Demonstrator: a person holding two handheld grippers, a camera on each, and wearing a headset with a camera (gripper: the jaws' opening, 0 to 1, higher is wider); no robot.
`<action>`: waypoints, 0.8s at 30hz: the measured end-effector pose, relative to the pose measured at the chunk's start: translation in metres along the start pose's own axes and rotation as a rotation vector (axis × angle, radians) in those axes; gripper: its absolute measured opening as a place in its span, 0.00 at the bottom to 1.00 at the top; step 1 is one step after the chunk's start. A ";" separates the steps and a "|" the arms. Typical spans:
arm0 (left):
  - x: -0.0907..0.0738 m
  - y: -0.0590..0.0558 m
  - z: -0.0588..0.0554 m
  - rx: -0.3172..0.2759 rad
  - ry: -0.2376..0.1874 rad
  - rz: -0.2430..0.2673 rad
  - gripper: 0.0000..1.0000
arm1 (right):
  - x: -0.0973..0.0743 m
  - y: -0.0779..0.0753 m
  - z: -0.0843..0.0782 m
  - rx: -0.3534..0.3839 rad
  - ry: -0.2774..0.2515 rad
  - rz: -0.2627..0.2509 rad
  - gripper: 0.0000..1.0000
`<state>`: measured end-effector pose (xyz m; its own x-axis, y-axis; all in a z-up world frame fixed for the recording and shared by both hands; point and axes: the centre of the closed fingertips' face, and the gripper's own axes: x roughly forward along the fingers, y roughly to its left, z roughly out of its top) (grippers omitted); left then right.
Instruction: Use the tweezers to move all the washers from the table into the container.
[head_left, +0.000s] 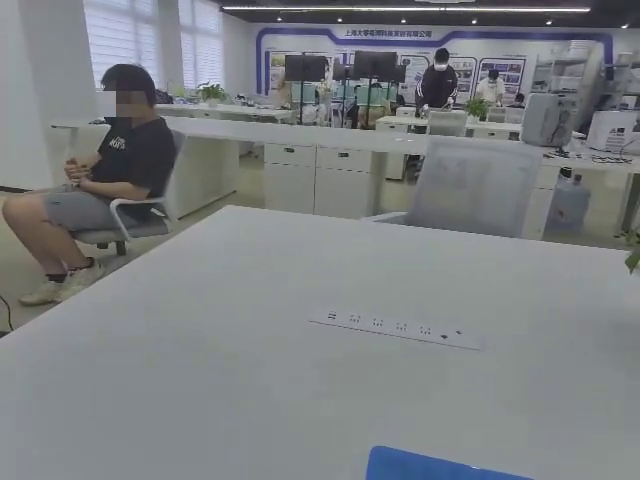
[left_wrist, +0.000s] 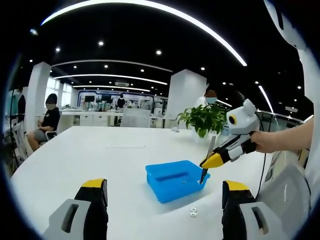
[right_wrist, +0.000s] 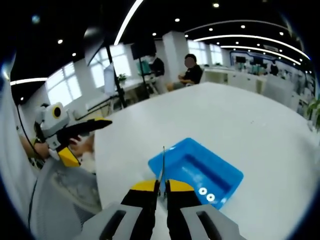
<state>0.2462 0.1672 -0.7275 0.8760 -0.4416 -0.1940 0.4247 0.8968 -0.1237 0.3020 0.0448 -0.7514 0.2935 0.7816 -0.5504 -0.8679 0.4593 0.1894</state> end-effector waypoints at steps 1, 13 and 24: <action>0.000 0.000 0.000 -0.002 0.000 0.000 0.98 | -0.001 -0.001 0.002 0.002 -0.004 -0.001 0.03; 0.000 0.001 -0.001 -0.010 0.009 0.006 0.97 | 0.005 -0.024 0.015 0.053 -0.055 -0.040 0.03; 0.002 -0.001 -0.001 -0.014 0.018 0.004 0.96 | 0.021 -0.040 0.018 0.124 -0.080 -0.049 0.03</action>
<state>0.2471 0.1651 -0.7287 0.8733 -0.4386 -0.2119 0.4179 0.8981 -0.1368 0.3500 0.0498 -0.7561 0.3690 0.7860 -0.4960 -0.7973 0.5420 0.2655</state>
